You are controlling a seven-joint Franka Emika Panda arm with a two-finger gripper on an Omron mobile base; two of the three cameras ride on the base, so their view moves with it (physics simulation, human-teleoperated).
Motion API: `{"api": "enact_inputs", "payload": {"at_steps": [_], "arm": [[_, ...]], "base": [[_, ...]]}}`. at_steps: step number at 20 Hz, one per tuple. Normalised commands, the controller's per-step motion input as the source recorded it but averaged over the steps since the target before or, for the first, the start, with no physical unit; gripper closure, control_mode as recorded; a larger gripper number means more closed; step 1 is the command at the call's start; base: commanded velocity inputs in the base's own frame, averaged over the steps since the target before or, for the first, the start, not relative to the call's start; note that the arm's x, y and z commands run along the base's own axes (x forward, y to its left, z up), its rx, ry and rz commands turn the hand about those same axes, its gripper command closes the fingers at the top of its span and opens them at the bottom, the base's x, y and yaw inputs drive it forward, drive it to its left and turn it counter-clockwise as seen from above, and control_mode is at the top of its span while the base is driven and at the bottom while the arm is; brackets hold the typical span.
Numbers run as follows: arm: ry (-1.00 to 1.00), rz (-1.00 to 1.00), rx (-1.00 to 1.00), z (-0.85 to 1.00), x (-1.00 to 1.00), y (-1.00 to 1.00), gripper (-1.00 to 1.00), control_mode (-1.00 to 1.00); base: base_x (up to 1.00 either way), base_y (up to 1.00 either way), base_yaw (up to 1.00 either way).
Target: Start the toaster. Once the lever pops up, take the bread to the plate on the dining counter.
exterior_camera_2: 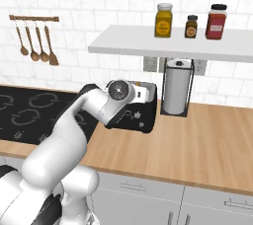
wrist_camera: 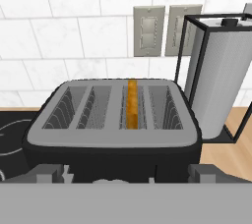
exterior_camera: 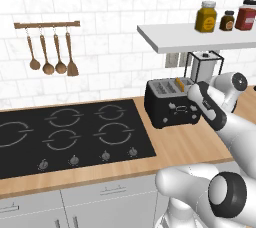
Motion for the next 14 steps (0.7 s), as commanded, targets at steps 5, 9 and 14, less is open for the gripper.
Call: {"api": "enact_inputs", "payload": {"at_steps": [5, 9, 14], "arm": [[0.0, 0.0, 0.0, 0.0, 0.0, 0.0, -1.0, -1.0], [0.0, 0.0, 0.0, 0.0, 0.0, 0.0, -1.0, -1.0], [0.0, 0.0, 0.0, 0.0, 0.0, 0.0, -1.0, -1.0]], "base": [[0.0, 0.0, 0.0], [0.0, 0.0, 0.0], [0.0, 0.0, 0.0]]}}
